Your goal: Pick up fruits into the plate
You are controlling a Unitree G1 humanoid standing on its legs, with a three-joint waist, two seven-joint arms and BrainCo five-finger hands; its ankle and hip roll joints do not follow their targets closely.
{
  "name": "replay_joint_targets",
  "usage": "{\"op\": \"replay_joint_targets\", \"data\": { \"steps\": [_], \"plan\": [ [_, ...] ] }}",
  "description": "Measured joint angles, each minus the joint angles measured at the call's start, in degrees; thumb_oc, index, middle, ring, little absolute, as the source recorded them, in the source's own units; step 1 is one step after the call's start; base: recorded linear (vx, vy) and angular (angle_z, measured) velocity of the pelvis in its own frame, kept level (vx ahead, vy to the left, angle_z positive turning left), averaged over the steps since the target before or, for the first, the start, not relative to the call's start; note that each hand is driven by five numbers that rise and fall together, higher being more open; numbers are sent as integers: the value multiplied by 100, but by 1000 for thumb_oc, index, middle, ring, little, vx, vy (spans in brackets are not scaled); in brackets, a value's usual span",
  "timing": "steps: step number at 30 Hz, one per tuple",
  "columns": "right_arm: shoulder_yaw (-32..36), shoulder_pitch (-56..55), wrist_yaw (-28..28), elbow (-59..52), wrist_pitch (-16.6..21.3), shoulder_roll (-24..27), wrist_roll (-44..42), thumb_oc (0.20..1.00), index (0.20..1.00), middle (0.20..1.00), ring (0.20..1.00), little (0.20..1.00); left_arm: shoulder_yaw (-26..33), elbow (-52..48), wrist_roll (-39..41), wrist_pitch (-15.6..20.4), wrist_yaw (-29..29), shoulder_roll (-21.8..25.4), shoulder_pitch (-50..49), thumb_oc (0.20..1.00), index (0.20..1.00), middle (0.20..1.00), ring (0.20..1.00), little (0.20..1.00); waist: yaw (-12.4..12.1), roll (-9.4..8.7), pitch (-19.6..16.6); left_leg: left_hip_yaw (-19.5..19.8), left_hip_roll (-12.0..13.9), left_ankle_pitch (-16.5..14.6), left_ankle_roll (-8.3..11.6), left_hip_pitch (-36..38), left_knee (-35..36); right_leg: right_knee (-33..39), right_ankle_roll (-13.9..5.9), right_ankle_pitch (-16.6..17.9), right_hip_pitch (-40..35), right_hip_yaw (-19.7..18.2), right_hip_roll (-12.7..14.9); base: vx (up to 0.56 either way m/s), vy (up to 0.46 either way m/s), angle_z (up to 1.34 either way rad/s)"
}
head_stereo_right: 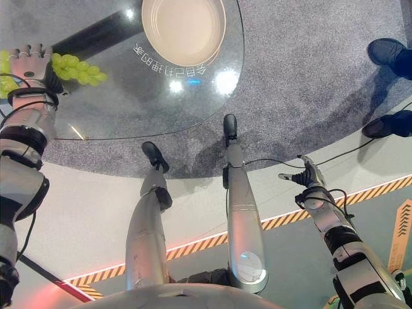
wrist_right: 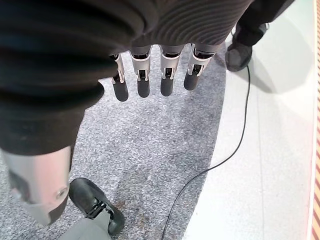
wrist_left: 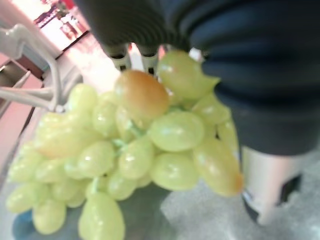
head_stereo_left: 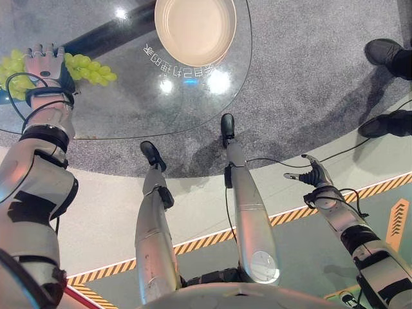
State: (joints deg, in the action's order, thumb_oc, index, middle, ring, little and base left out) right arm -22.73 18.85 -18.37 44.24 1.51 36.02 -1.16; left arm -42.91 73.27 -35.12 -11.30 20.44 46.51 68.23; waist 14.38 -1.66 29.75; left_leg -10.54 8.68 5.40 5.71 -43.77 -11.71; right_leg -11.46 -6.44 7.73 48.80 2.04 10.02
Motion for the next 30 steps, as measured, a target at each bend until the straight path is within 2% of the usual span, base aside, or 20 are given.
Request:
{"op": "replay_joint_targets", "data": {
  "steps": [1, 3, 7, 15, 23, 25, 28, 30],
  "plan": [
    [0, 0, 0, -7, 3, 0, -1, 1000, 1000, 1000, 1000, 1000, 0, 8, 29, -2, 11, 0, 5, 1000, 1000, 1000, 1000, 1000, 0, -19, -1, 0, 6, -2, 3, -2, -5, 0, 0, 0, 0, 1, -4, 0, 0, 0],
    [-3, 1, 0, -8, 13, 0, -5, 1000, 1000, 1000, 1000, 1000, -2, 47, 160, -9, 39, -14, 5, 200, 200, 200, 200, 200, 0, -37, -6, 4, 13, -4, 5, -12, -9, 5, 1, 0, 2, 4, -11, 0, 0, 0],
    [-8, 13, -3, -24, 86, 0, -52, 1000, 1000, 1000, 1000, 1000, 13, 71, 414, 4, 106, -43, 35, 200, 200, 200, 200, 200, 0, -67, -23, 7, 25, -9, 11, -16, -14, 11, 3, 2, 2, 4, -24, 0, 0, 0],
    [-55, 27, -8, -76, 129, -2, -113, 1000, 1000, 1000, 1000, 1000, 10, 186, 742, 140, -11, -42, 112, 200, 200, 200, 200, 200, -6, -240, -124, 22, 41, -40, 15, -94, -84, 35, 16, 12, 34, 12, -36, 0, 0, 0],
    [-56, 22, -23, -528, 126, -21, -114, 1000, 1000, 1000, 1000, 1000, 18, 148, 1154, 362, -108, 2, 88, 200, 200, 200, 200, 200, -7, -249, -129, 28, 41, -40, 14, -87, -96, 23, 26, 19, 24, 13, -33, -8, -2, 0],
    [-57, 0, -75, -529, 138, -98, -111, 1000, 1000, 1000, 1000, 1000, 244, -60, 1578, 518, -110, -16, -153, 200, 200, 200, 200, 200, -1, -259, -124, 27, 41, -39, 13, 28, -85, 23, 32, 24, -85, 18, -32, -33, -31, 0],
    [-75, -78, -125, -575, 160, -137, -106, 1000, 1000, 1000, 1000, 1000, 282, -237, 2027, 725, -110, -228, -477, 200, 200, 200, 200, 200, -10, -261, -124, 29, 38, -46, 15, 211, -57, 37, 31, 22, -268, 24, -32, -25, -43, 1],
    [-73, -132, -155, -689, 183, -159, -103, 1000, 1000, 1000, 1000, 1000, 783, -475, 2645, 1013, -54, -429, -855, 200, 200, 200, 200, 200, -26, -265, -122, 35, 38, -42, 12, 319, -50, 43, 31, 21, -377, 25, -35, -28, -31, 0]
  ]
}}
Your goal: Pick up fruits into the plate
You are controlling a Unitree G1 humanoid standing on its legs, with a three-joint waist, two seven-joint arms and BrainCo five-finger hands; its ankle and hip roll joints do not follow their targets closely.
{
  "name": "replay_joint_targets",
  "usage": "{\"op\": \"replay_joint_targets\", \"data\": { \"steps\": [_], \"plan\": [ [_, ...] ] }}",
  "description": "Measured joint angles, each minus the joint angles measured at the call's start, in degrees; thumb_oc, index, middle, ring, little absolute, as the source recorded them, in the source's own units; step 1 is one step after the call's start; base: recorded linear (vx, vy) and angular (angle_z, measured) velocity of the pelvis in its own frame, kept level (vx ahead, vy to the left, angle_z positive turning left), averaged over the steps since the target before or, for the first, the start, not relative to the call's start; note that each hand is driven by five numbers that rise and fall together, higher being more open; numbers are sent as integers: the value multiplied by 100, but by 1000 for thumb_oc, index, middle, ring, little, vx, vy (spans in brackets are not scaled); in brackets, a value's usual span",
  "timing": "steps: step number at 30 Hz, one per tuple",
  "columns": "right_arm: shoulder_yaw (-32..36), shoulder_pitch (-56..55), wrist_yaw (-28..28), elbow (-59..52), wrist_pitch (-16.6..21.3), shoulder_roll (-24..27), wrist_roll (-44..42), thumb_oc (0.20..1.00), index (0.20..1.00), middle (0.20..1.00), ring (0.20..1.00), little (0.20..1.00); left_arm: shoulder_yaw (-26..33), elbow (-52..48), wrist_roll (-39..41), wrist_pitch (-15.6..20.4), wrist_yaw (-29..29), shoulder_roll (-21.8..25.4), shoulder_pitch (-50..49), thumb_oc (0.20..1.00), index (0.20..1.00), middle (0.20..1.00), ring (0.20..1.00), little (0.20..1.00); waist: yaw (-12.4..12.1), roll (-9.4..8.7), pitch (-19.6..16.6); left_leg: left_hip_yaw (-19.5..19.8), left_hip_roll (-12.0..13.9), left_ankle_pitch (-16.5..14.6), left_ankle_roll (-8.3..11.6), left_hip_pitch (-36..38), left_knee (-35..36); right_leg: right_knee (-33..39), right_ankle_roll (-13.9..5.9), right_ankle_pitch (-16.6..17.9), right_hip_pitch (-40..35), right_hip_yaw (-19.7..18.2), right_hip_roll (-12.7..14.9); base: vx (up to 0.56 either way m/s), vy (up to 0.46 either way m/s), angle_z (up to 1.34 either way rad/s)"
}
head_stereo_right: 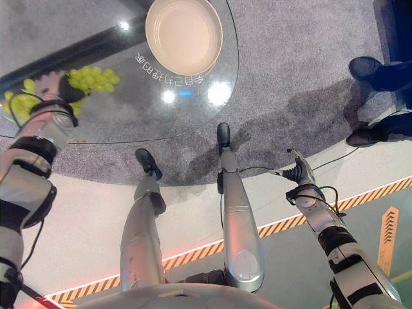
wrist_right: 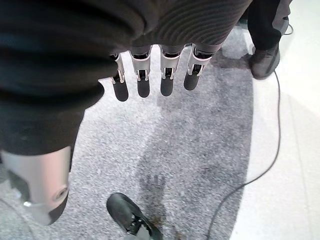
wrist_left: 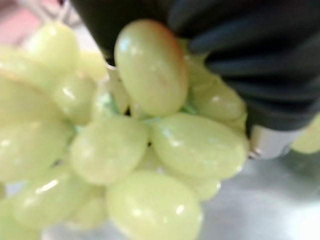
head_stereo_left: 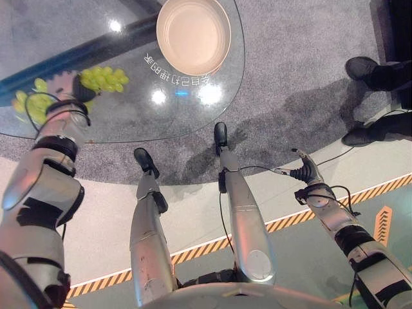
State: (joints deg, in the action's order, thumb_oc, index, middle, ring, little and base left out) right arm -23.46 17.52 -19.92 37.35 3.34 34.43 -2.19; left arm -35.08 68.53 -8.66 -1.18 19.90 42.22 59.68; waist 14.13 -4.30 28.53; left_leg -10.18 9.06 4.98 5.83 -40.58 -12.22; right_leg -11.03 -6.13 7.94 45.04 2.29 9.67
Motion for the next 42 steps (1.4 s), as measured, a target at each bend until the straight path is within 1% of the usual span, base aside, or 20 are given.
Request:
{"op": "replay_joint_targets", "data": {
  "steps": [4, 9, 13, 15, 18, 22, 24, 26, 29, 30, 32, 33, 34, 35, 36, 37, 39, 40, 41, 42],
  "plan": [
    [17, -154, -81, -54, 6, -100, 18, 1000, 1000, 1000, 1000, 1000, 468, -344, 884, 435, 124, -314, -627, 200, 200, 200, 200, 200, -74, 0, 0, -10, -5, 37, 13, 323, 142, 71, -2, -1, -294, 9, -5, 0, 0, 0],
    [12, -378, -86, -89, -16, -388, 65, 1000, 1000, 1000, 1000, 1000, 1026, -878, 1840, 829, 201, -389, -1128, 200, 200, 200, 200, 200, -230, -1, 12, -9, -23, 195, 27, 832, 503, 207, 9, 9, -721, 94, -10, -5, 1, 2],
    [15, -482, -74, -159, -50, -446, 124, 1000, 1000, 1000, 1000, 1000, 1226, -1196, 2252, 947, 204, -398, -1313, 200, 200, 200, 200, 200, -389, 10, 19, -5, -45, 282, 28, 1125, 719, 341, 7, 9, -997, 147, -6, -3, 13, 3],
    [20, -520, -64, -170, -55, -484, 167, 1000, 1000, 1000, 1000, 1000, 1478, -1531, 2505, 1060, 198, -468, -1637, 200, 200, 200, 200, 200, -472, 45, 62, -3, -60, 317, 26, 1454, 846, 403, 1, 32, -1300, 177, -2, -2, 4, 2],
    [39, -619, -38, -222, -13, -490, 170, 1000, 1000, 1000, 1000, 1000, 1622, -1974, 2773, 1206, 175, -526, -1946, 200, 200, 200, 200, 200, -588, 86, 86, 11, -84, 321, 23, 1879, 985, 513, -25, 10, -1733, 238, 16, 13, 5, 6],
    [294, -820, 108, -312, 95, -550, 184, 1000, 1000, 1000, 1000, 1000, 1791, -2605, 2943, 1436, 89, -573, -2344, 200, 200, 200, 200, 200, -688, 181, 141, 80, -128, 329, 13, 2375, 1098, 646, -61, -17, -2305, 336, 58, 22, -23, 12],
    [307, -939, 209, -487, 147, -555, 178, 1000, 1000, 1000, 1000, 1000, 1943, -2961, 2957, 1446, 51, -597, -2618, 200, 200, 200, 200, 200, -720, 209, 157, 91, -128, 344, 18, 2671, 1207, 773, -63, -16, -2626, 391, 54, 55, -53, 6],
    [409, -1128, 443, -828, 312, -561, 150, 1000, 1000, 1000, 1000, 1000, 2107, -3197, 3005, 1529, -87, -588, -2837, 200, 200, 200, 200, 200, -744, 232, 149, 106, -122, 333, 33, 3029, 1317, 940, -100, -43, -3029, 452, 46, 90, -55, 6],
    [571, -1240, 867, -1310, 343, -577, 31, 1000, 1000, 1000, 1000, 1000, 2445, -3687, 3128, 1534, -333, -588, -3228, 200, 200, 200, 200, 200, -761, 259, 132, 102, -121, 348, 36, 3385, 1505, 1124, -116, -29, -3394, 489, 23, 137, -48, 3],
    [602, -1278, 1026, -1423, 409, -576, -1, 1000, 1000, 1000, 1000, 1000, 2461, -3861, 3128, 1543, -429, -589, -3373, 200, 200, 200, 200, 200, -768, 287, 106, 104, -116, 342, 42, 3530, 1565, 1201, -101, -11, -3555, 508, 14, 112, -34, 6],
    [702, -1325, 1266, -1601, 413, -577, -10, 1000, 1000, 1000, 1000, 1000, 2486, -4084, 3126, 1549, -594, -591, -3538, 200, 200, 200, 200, 200, -782, 350, 53, 113, -114, 343, 43, 3643, 1649, 1279, -103, -12, -3690, 552, 9, 148, -33, 9],
    [780, -1250, 1551, -1881, 386, -547, -39, 1000, 1000, 1000, 1000, 1000, 2512, -4456, 3125, 1510, -816, -573, -3733, 200, 200, 200, 200, 200, -831, 425, 6, 145, -117, 347, 51, 3792, 1679, 1371, -100, 10, -3899, 607, 3, 183, -26, 9],
    [783, -1229, 1628, -1959, 380, -537, -78, 1000, 1000, 1000, 1000, 1000, 2537, -4580, 3124, 1501, -897, -571, -3804, 200, 200, 200, 200, 200, -845, 433, 10, 150, -114, 332, 63, 3871, 1686, 1400, -100, 11, -3987, 614, -3, 184, -16, 7],
    [818, -1203, 1814, -2171, 400, -534, -120, 1000, 1000, 1000, 1000, 1000, 2565, -4858, 3120, 1531, -1146, -582, -4016, 200, 200, 200, 200, 200, -855, 442, -64, 144, -105, 316, 83, 4101, 1699, 1454, -109, 17, -4235, 629, -17, 147, -2, 2],
    [826, -1188, 1885, -2223, 419, -534, -121, 1000, 1000, 1000, 1000, 1000, 2562, -4899, 3118, 1542, -1259, -593, -4096, 200, 200, 200, 200, 200, -857, 455, -221, 142, -106, 298, 90, 4105, 1716, 1508, -112, 13, -4257, 637, -18, 195, -7, 0],
    [851, -1063, 2020, -2306, 426, -530, -121, 1000, 1000, 1000, 1000, 1000, 2565, -4954, 3116, 1534, -1421, -620, -4246, 200, 200, 200, 200, 200, -895, 498, -559, 129, -108, 243, 90, 4079, 1730, 1599, -114, 12, -4264, 636, -20, 264, -18, -5],
    [927, -969, 2356, -2634, 326, -420, -198, 1000, 1000, 1000, 1000, 1000, 2616, -5172, 3105, 1530, -1684, -626, -4457, 200, 200, 200, 200, 200, -956, 555, -711, 106, -107, 176, 100, 4342, 1730, 1625, -153, -19, -4523, 635, -23, 250, -32, -5],
    [938, -938, 2594, -2881, 230, -300, -348, 1000, 1000, 1000, 1000, 1000, 2623, -5356, 3097, 1530, -1879, -642, -4678, 200, 200, 200, 200, 200, -975, 597, -908, 95, -102, 109, 108, 4527, 1730, 1628, -200, -64, -4695, 638, -24, 166, -41, 0],
    [970, -951, 2746, -2947, 170, -294, -417, 1000, 1000, 1000, 1000, 1000, 2622, -5454, 3095, 1524, -2025, -671, -4855, 200, 200, 200, 200, 200, -1007, 634, -1236, 94, -98, 66, 109, 4537, 1732, 1630, -202, -109, -4714, 645, -20, 124, -40, 1],
    [974, -941, 2824, -2978, 108, -285, -489, 1000, 1000, 1000, 1000, 1000, 2621, -5488, 3093, 1520, -2114, -674, -4897, 200, 200, 200, 200, 200, -1017, 637, -1339, 90, -104, 56, 113, 4588, 1732, 1630, -207, -123, -4760, 648, -22, 65, -45, 2]
  ]
}}
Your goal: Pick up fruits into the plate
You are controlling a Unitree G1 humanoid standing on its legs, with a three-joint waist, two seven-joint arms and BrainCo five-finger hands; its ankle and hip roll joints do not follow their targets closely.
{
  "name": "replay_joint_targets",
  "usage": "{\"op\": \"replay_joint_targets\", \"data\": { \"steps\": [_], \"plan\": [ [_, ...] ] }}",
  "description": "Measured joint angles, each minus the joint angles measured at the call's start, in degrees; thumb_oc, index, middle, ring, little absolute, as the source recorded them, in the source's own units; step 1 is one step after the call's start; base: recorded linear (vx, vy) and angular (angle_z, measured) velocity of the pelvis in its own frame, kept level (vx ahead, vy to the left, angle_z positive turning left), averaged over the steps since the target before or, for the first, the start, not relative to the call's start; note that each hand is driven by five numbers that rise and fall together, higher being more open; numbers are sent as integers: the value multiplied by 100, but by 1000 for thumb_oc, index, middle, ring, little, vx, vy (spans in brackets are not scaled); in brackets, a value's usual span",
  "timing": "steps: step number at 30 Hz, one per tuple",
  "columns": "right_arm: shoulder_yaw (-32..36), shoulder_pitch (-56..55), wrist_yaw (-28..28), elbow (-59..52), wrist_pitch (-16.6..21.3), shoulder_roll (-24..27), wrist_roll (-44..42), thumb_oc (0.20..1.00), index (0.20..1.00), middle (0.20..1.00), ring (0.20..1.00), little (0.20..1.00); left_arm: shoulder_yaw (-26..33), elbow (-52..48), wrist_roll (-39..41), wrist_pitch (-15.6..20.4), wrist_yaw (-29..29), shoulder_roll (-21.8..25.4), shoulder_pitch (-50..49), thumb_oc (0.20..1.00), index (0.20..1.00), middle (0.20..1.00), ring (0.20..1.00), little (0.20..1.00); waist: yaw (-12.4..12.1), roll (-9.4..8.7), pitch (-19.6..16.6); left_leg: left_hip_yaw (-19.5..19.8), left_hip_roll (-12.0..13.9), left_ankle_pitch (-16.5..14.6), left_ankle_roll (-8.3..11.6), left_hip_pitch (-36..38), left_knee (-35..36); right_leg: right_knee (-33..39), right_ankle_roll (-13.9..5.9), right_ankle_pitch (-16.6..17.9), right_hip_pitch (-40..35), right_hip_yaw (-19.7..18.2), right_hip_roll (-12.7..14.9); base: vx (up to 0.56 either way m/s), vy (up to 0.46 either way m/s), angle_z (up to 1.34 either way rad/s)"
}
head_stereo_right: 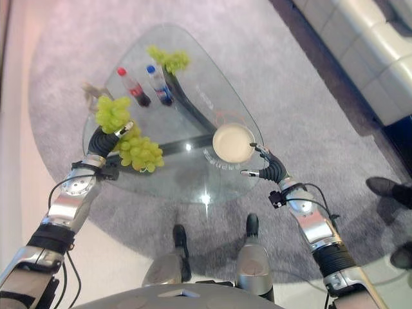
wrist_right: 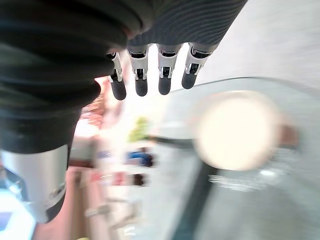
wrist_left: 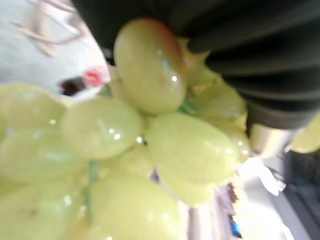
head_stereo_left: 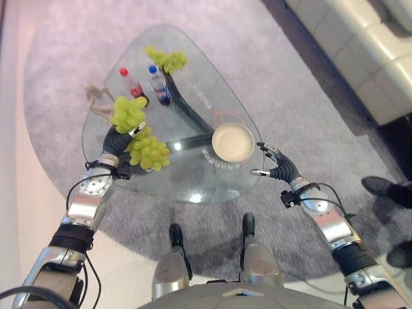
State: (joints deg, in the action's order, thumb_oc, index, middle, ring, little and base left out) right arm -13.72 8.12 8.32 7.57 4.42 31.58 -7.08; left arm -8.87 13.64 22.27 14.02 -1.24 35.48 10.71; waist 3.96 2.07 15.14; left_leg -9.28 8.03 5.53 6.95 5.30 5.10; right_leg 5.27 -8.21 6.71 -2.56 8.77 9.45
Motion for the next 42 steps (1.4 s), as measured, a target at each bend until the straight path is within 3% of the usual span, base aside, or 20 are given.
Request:
{"op": "replay_joint_targets", "data": {
  "steps": [5, 12, 16, 23, 29, 34, 42],
  "plan": [
    [-252, 284, 706, -21, -509, 97, -549, 1000, 1000, 1000, 1000, 1000, -5, -142, 6, -15, -725, 19, -12, 200, 200, 200, 200, 200, -132, 3, -534, 31, 4, -21, -7, 148, 4, 4, -15, -29, -183, 41, 3, 25, -43, 5],
    [-799, 1000, 1574, -351, -1632, 25, -1841, 1000, 1000, 1000, 1000, 1000, -225, -306, 313, -157, -1768, 81, 6, 200, 200, 200, 200, 200, -300, 9, -727, 99, 10, -22, -34, 222, 28, 4, -18, -61, -308, 121, 16, 28, -12, 5],
    [-1026, 1076, 1798, -823, -2186, -148, -2646, 1000, 1000, 1000, 1000, 1000, -378, -751, 609, -213, -2043, 131, 10, 200, 200, 200, 200, 200, -379, -3, -843, 133, 8, 11, -79, 252, 26, 4, -9, -29, -374, 139, 16, 18, -14, 5],
    [-1354, 1088, 1945, -1495, -2804, -148, -3791, 1000, 1000, 1000, 1000, 1000, -458, -1213, 1045, -263, -2345, 171, 19, 200, 200, 200, 200, 200, -384, -30, -930, 136, 7, 18, -68, 255, 23, 4, -9, -26, -377, 137, 11, 0, -1, 0],
    [-1423, 1089, 1921, -1701, -2942, -165, -4320, 1000, 1000, 1000, 1000, 1000, -547, -1519, 1268, -263, -2384, 208, 161, 200, 200, 200, 200, 200, -379, -95, -972, 136, 8, 13, -78, 255, 26, 4, -10, -27, -376, 132, 12, 0, 0, 0],
    [-1419, 1092, 1661, -1701, -3014, -358, -4747, 1000, 1000, 1000, 1000, 1000, -885, -1539, 1387, -263, -2338, 209, 551, 200, 200, 200, 200, 200, -357, -168, -1025, 136, 9, 14, -79, 245, 26, 3, -10, -27, -367, 130, 12, 0, 0, 0],
    [-1428, 1258, 1276, -1701, -3076, -550, -5038, 1000, 1000, 1000, 1000, 1000, -952, -1570, 1391, -263, -2153, 194, 808, 200, 200, 200, 200, 200, -292, -173, -1030, 141, 6, 22, -66, 248, 18, 3, -9, -26, -367, 121, 11, 0, 0, 0]
  ]
}}
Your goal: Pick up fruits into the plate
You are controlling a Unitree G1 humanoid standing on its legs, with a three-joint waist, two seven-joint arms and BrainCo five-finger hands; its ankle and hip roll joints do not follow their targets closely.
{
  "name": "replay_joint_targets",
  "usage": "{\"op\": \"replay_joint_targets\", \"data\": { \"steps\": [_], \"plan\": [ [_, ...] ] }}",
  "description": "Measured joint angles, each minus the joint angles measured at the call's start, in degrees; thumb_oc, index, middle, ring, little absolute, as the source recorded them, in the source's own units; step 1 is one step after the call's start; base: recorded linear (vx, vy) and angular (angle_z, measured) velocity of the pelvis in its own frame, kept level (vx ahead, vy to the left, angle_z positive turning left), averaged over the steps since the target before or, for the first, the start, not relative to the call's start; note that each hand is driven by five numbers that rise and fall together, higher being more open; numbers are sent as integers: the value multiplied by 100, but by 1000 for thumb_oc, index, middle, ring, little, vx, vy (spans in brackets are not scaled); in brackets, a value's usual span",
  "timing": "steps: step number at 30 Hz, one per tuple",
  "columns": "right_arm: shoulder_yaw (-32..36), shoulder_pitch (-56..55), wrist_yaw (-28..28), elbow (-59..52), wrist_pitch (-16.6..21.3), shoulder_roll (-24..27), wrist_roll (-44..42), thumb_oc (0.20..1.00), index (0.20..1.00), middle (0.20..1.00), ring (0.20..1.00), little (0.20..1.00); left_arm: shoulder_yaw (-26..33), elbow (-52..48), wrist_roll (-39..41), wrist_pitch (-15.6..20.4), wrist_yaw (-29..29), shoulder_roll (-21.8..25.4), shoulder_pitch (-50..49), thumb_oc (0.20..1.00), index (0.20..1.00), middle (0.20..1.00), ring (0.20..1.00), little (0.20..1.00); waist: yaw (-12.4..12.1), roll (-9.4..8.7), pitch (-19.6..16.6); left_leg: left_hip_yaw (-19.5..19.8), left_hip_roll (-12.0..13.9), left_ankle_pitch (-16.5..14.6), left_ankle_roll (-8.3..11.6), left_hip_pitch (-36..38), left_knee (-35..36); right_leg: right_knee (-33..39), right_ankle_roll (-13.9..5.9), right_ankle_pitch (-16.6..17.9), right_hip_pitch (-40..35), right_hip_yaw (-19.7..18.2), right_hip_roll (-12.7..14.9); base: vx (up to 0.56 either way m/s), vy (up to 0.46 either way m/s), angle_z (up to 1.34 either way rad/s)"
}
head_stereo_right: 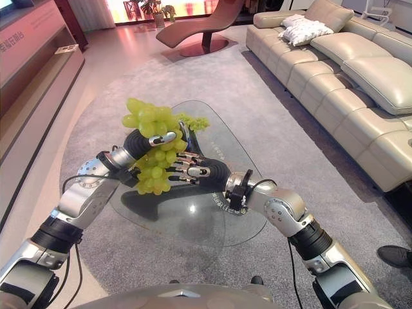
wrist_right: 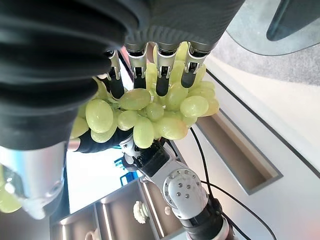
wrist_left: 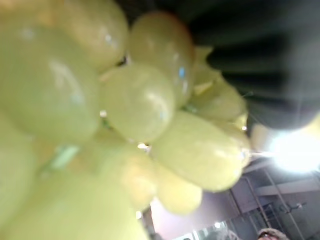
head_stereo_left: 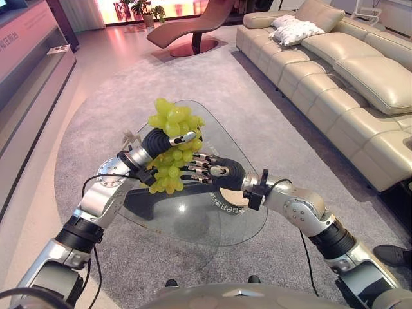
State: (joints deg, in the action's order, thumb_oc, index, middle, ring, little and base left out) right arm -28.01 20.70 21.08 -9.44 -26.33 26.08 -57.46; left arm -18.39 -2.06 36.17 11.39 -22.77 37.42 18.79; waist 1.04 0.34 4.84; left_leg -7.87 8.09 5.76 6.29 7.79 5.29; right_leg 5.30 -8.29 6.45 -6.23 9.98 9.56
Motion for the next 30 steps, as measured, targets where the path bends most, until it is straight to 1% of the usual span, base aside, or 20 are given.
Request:
{"op": "replay_joint_targets", "data": {
  "steps": [5, 9, 14, 15, 16, 19, 21, 26, 27, 30],
  "plan": [
    [-2, 9, -204, 2, 18, -14, 11, 1000, 1000, 1000, 1000, 1000, -91, -25, -2, -1, 154, -34, 3, 200, 200, 200, 200, 200, 36, 1, -5, -1, -1, 0, 0, 6, -4, -1, 0, 0, -2, -7, 0, 0, 0, 0],
    [5, 8, -231, 4, 75, 17, 48, 1000, 1000, 1000, 1000, 1000, -98, -25, -7, -13, 329, -61, 3, 200, 200, 200, 200, 200, 63, 1, -16, -1, -1, -1, -2, 9, -1, 0, 0, 0, -1, -11, -1, 0, 0, 0],
    [64, -1, -208, 4, 296, 218, 522, 1000, 1000, 1000, 1000, 1000, -86, -25, -21, -17, 467, -71, -2, 200, 200, 200, 200, 200, 71, 1, -17, -3, 0, -9, -14, 8, 2, 0, 0, 0, 1, -12, -1, 0, 0, 0],
    [105, -10, -192, 4, 308, 256, 579, 1000, 1000, 1000, 1000, 1000, -71, -25, -26, -17, 477, -70, -10, 200, 200, 200, 200, 200, 70, 1, -17, -4, -1, -9, -14, 7, 2, 0, 0, 0, 2, -13, -1, 0, 0, 0],
    [290, -47, -138, 9, 338, 319, 717, 1000, 1000, 1000, 1000, 1000, 18, -25, -46, -17, 494, -70, -54, 200, 200, 200, 200, 200, 74, 1, -17, -7, -1, -10, -14, 4, 3, 0, 0, 0, 8, -15, -1, 0, 0, 0],
    [743, -58, -46, 51, 543, 564, 1098, 1000, 1000, 1000, 1000, 1000, 173, -10, -229, -17, 568, -52, -86, 200, 200, 200, 200, 200, 73, 1, -17, -10, 0, -10, -15, -13, 4, 0, -1, 0, 28, -21, -1, 0, 0, 0],
    [995, -60, 43, 77, 702, 856, 1170, 1000, 1000, 1000, 1000, 1000, 307, -9, -257, -17, 556, -46, -125, 200, 200, 200, 200, 200, 76, 1, -17, -10, 1, -11, -15, -15, 4, 0, 0, 0, 32, -23, -4, 0, 0, 0],
    [1192, -66, 61, 154, 844, 922, 1202, 1000, 1000, 1000, 1000, 1000, 398, -8, -256, -16, 551, -45, -209, 200, 200, 200, 200, 200, 97, 1, -17, -29, 2, -11, -14, -23, -1, 0, 0, 0, 57, -40, -9, -3, 1, -1],
    [1194, -66, 57, 194, 900, 878, 1204, 1000, 1000, 1000, 1000, 1000, 414, -8, -257, -15, 551, -48, -212, 200, 200, 200, 200, 200, 90, 1, -17, -30, 2, -11, -14, -25, -3, 0, 0, 1, 65, -42, -10, 0, 0, 0],
    [1191, -67, 38, 235, 916, 782, 1202, 1000, 1000, 1000, 1000, 1000, 418, -8, -256, -10, 530, -50, -212, 200, 200, 200, 200, 200, 90, 0, -17, -30, 3, -12, -15, -25, 0, 0, -1, 0, 65, -46, -10, 0, 0, 0]
  ]
}}
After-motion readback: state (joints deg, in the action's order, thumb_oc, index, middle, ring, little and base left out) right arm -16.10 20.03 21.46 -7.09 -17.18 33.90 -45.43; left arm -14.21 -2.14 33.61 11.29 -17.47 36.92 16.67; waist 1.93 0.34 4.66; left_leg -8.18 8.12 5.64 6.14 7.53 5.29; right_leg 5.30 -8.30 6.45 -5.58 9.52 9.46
